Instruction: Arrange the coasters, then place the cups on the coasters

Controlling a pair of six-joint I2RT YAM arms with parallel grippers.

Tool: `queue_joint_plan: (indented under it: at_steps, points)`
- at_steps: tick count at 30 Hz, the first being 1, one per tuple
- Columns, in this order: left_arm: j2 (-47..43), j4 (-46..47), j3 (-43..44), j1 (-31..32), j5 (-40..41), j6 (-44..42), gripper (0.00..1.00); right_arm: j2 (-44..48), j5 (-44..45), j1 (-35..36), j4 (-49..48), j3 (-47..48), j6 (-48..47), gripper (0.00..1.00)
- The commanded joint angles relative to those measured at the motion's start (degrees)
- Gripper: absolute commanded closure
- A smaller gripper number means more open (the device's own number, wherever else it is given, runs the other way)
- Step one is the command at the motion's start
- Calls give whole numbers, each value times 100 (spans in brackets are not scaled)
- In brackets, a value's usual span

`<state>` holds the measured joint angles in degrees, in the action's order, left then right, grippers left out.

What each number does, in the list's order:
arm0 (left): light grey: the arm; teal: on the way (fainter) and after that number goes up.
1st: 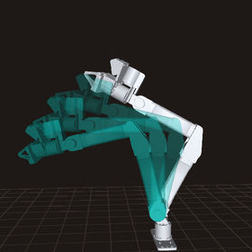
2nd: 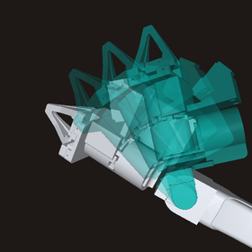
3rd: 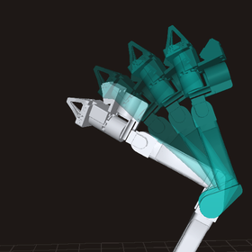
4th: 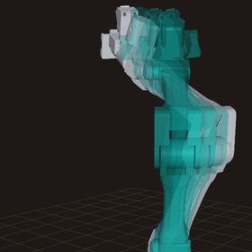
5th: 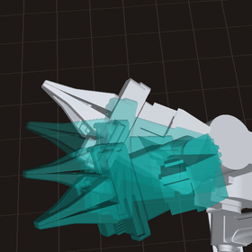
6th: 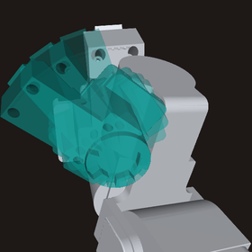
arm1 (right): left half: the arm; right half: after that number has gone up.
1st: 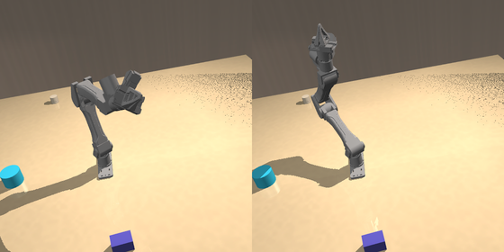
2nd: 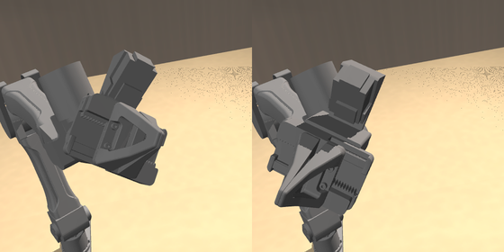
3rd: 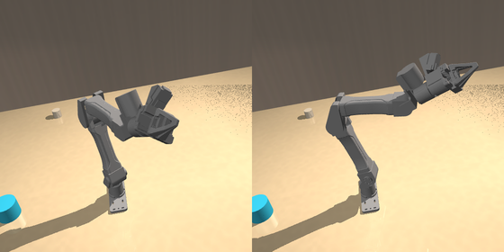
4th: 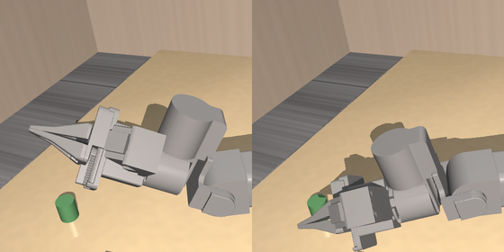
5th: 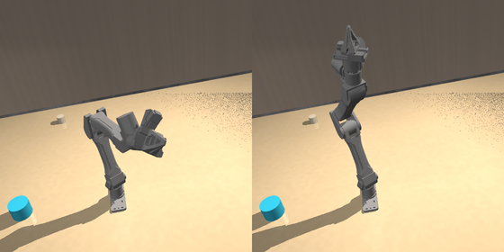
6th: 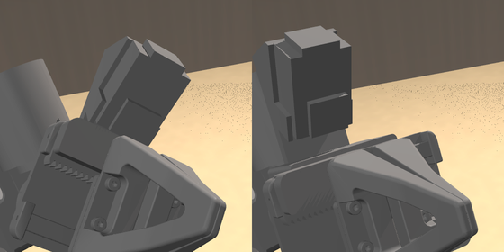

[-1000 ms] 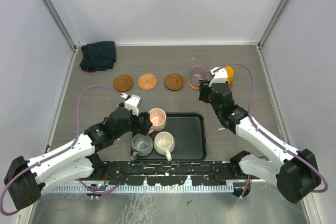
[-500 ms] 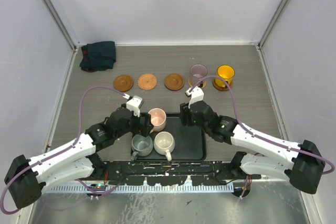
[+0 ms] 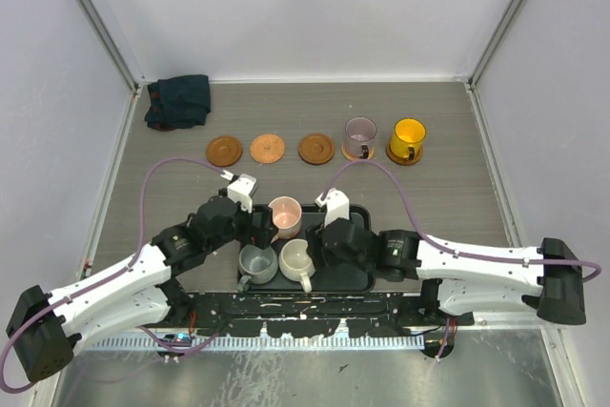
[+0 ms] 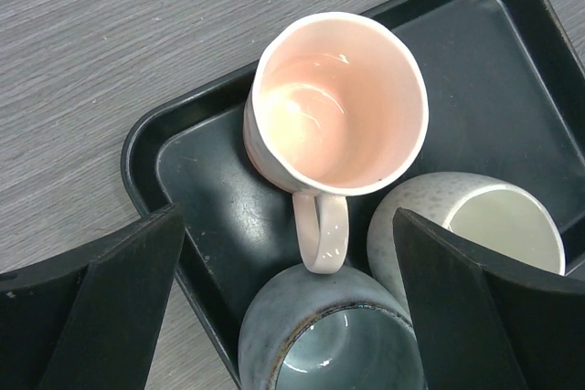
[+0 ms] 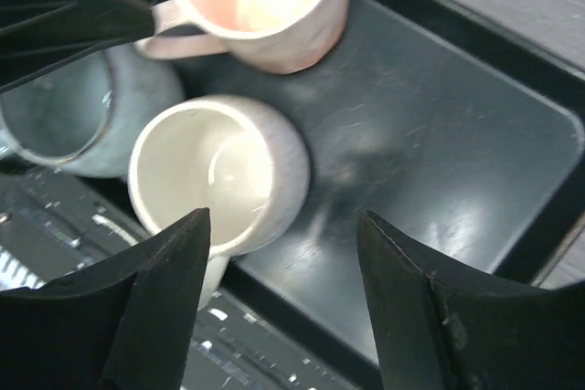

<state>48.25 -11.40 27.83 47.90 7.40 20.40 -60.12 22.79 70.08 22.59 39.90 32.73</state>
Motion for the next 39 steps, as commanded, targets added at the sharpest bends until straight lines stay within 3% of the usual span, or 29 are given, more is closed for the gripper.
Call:
queue_joint_plan:
  at_steps: [1, 10, 21, 30, 39]
  points:
    - [-65, -2, 121, 25, 135, 124, 2, -127, 530, 701, 431, 557, 812, 27]
    - [-124, -82, 71, 22, 192, 378, 2, -885, 1333, 1974, 988, 1036, 1871, 21]
    - [-117, -86, -24, 24, 203, 288, 2, -1700, 1363, 2097, 1163, 1068, 2360, 19]
    - [-136, 28, -136, 20, 193, 320, 2, -2034, 1684, 2097, 1011, 966, 2656, 41]
    - [-117, 81, -126, 19, 177, 316, 2, -2321, 1571, 2089, 1019, 1080, 2576, 48]
